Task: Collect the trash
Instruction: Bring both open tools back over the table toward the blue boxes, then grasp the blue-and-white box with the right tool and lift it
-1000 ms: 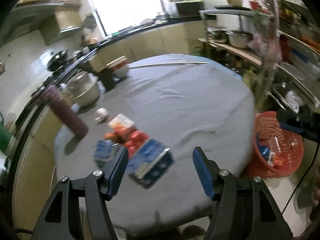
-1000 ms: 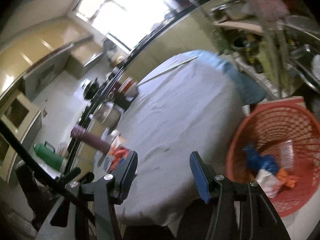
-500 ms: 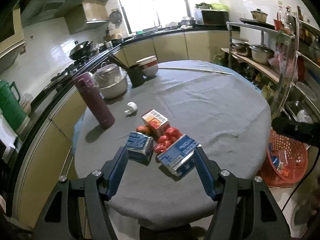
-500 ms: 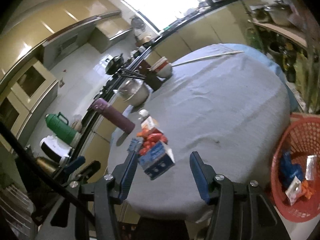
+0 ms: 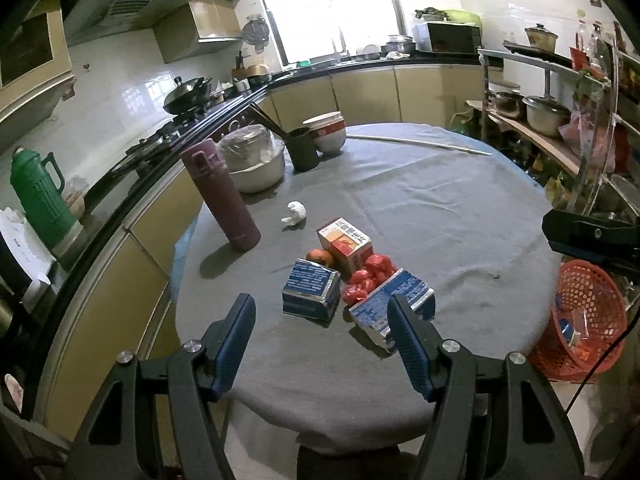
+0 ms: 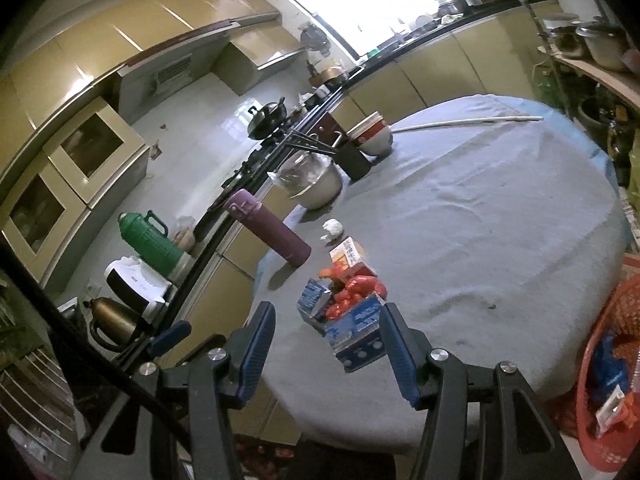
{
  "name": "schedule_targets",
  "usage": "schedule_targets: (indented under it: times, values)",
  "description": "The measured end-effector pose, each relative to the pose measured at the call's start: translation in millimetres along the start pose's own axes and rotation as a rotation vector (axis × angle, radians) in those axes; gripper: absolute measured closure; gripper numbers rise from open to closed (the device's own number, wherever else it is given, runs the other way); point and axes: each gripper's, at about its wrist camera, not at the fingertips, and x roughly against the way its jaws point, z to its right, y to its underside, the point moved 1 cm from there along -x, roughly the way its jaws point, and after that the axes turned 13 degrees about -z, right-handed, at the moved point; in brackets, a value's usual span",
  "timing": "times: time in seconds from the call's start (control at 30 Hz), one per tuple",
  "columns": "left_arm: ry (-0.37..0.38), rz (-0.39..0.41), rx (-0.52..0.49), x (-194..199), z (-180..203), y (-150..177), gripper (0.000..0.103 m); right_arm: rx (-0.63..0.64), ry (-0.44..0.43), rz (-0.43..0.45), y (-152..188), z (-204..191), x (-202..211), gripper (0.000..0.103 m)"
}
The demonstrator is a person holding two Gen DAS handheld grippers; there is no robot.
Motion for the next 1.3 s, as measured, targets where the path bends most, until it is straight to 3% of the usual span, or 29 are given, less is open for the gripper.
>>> schedule_targets:
  times: [1.3]
  values:
    - [0.013, 0.0, 0.045, -4, -18, 8, 0.034, 0.048, -0.007, -0.036, 1, -24, -18, 0.044]
